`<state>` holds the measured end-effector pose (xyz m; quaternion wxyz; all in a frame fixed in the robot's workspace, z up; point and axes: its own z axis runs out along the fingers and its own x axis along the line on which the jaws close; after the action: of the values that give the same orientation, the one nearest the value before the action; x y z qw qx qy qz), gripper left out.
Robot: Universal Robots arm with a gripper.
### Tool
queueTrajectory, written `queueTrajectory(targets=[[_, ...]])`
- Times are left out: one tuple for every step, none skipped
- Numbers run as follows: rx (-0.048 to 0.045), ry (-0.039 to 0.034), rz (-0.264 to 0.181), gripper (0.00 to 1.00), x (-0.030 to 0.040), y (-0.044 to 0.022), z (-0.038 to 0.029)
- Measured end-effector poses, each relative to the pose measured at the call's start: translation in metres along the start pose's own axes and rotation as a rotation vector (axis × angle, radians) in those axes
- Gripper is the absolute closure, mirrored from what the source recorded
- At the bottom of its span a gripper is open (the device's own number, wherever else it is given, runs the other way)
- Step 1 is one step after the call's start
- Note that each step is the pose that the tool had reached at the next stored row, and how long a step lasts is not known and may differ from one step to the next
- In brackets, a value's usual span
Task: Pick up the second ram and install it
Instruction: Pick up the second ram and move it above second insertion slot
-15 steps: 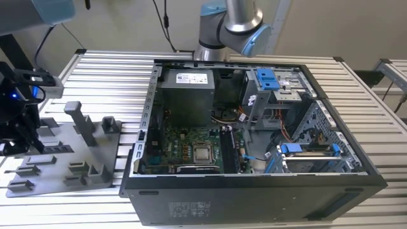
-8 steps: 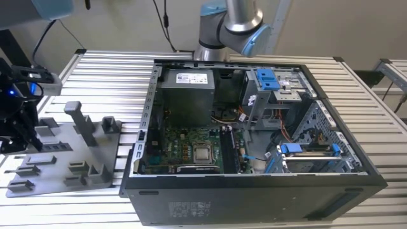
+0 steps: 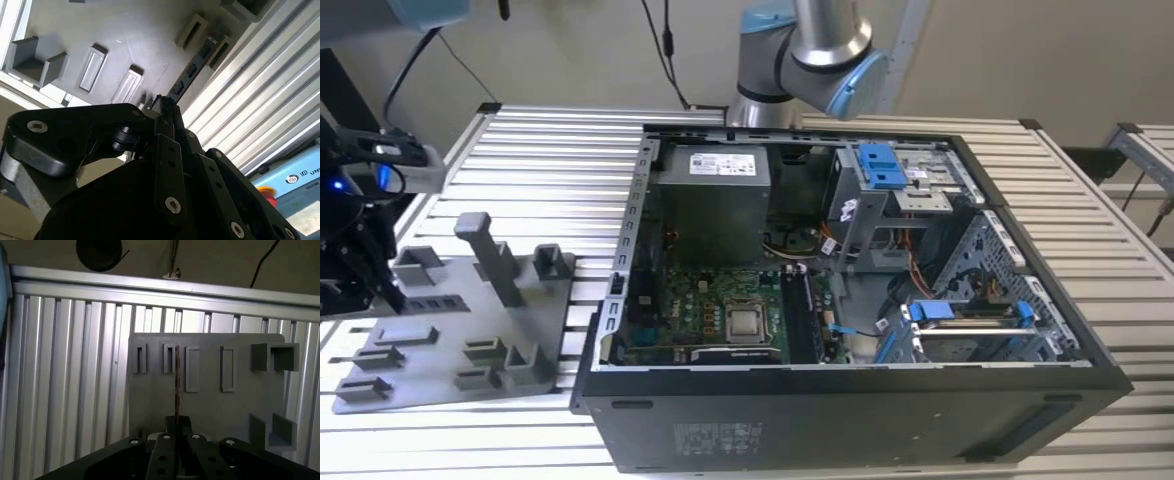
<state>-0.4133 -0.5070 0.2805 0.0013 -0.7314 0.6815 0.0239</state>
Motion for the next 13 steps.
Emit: queueTrajectory(targets=[[0.0000,0.0000,0.000,0.86,0.0000,0.0000,-0.0012],[0.0000,0.0000,0.000,0.86,-0.0001,0.0000,-0.0021],[0.0000,0.0000,0.000,0.86,-0.0001,0.0001,-0.0028],[0.0000,0.0000,0.000,0.86,-0.0001,0.0001,-0.0038],[0.0000,0.0000,0.000,0.86,-0.0001,0.0001,-0.0048],[0.0000,0.0001,0.000,0.86,-0.0002,0.0002,-0.0059],[0.0000,0.0000,0.000,0.86,-0.0003,0.0002,-0.0072],[-0.0001,0.0001,0.000,0.86,-0.0003,0.0003,-0.0086],[0.0000,-0.0001,0.000,0.86,-0.0003,0.0003,-0.0099],[0.0000,0.0000,0.000,0.86,-0.0004,0.0003,-0.0110],[0.0000,0.0000,0.000,0.86,-0.0004,0.0003,-0.0119],[0.0000,0.0001,0.000,0.86,-0.0004,0.0003,-0.0128],[0.0000,0.0000,0.000,0.86,-0.0004,0.0004,-0.0134]])
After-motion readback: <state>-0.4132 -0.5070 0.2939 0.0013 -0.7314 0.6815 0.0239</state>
